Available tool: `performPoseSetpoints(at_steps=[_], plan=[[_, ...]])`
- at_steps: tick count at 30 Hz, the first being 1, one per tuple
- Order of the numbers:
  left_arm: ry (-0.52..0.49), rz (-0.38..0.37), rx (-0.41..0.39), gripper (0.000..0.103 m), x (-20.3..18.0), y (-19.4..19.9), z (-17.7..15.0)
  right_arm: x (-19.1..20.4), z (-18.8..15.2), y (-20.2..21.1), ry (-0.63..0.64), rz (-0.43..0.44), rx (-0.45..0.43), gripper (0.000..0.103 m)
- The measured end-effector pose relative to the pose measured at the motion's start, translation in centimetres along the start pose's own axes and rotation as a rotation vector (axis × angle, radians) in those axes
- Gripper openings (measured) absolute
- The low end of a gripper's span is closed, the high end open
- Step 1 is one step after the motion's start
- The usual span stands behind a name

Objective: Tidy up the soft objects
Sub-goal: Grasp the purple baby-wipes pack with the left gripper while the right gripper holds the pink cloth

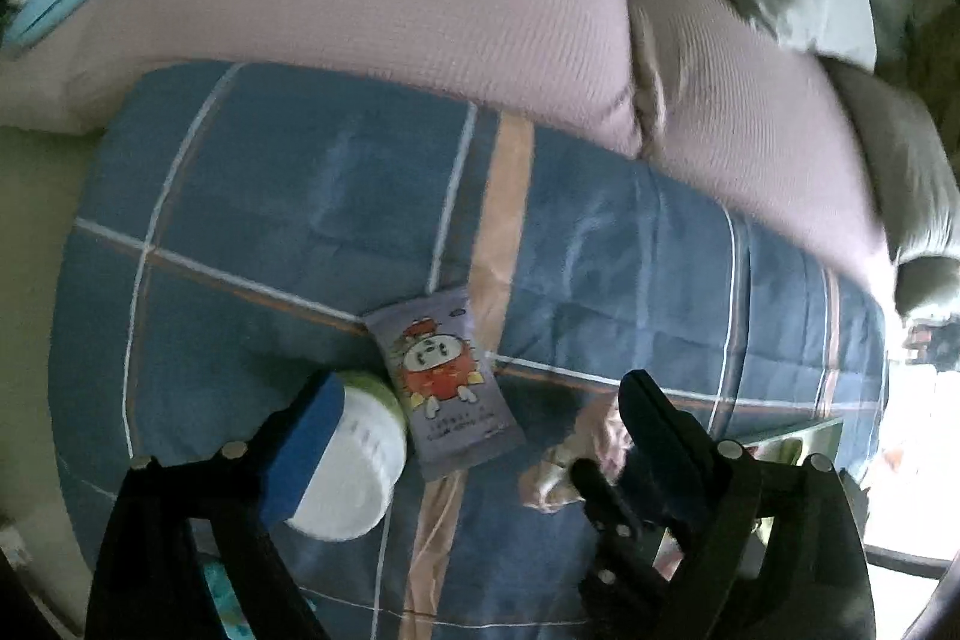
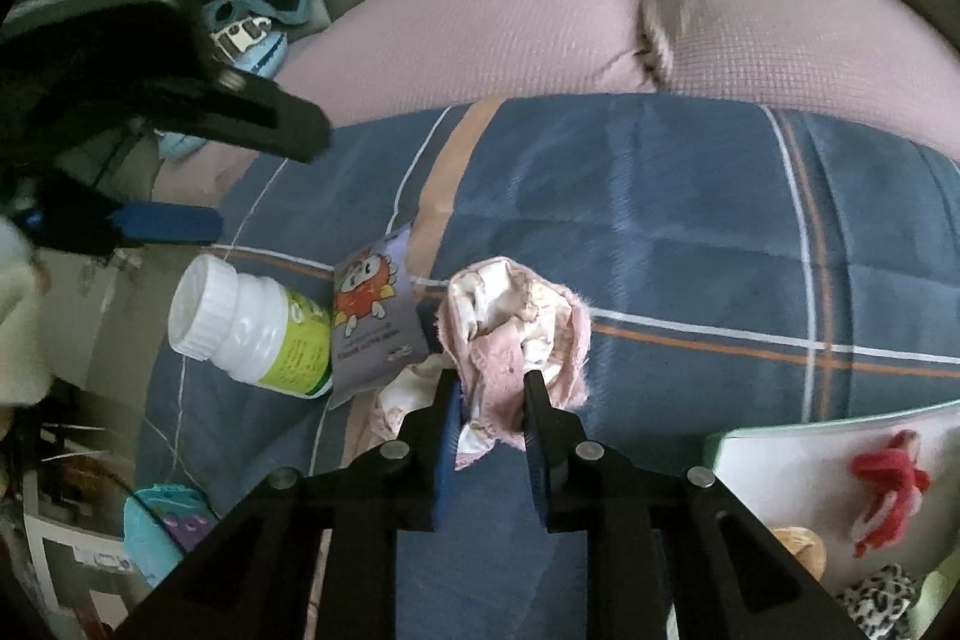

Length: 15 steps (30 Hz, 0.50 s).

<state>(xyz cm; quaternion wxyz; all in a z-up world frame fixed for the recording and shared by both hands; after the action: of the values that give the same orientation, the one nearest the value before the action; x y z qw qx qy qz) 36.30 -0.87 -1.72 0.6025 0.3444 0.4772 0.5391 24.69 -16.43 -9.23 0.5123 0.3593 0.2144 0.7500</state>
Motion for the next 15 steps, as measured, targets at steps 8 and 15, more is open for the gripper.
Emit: performPoseSetpoints(at_steps=[8, 15], plan=[[0.032, 0.08, 0.137, 0.082, 0.7, -4.6, 1.2, -1.2, 1.1, 3.5, -0.007, 0.014, -0.091, 0.021], [0.025, 0.141, 0.225, 0.068, 0.8, -7.6, 1.5, -1.4, 1.5, 5.3, -0.001, 0.029, -0.147, 0.021]])
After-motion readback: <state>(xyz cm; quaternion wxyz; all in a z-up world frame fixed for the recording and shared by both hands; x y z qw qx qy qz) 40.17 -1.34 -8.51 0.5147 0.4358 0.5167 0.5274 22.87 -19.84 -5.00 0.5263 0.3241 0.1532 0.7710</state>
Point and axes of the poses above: each gripper's, at about its wrist camera, not at the fingertips, and y roughly against the way its jaws point, x to its left, z to its top, the point moved 2 cm from there along -y, roughly the way its jaws point, and after that the axes turned 11 degrees about -x, right-handed, at the moved point
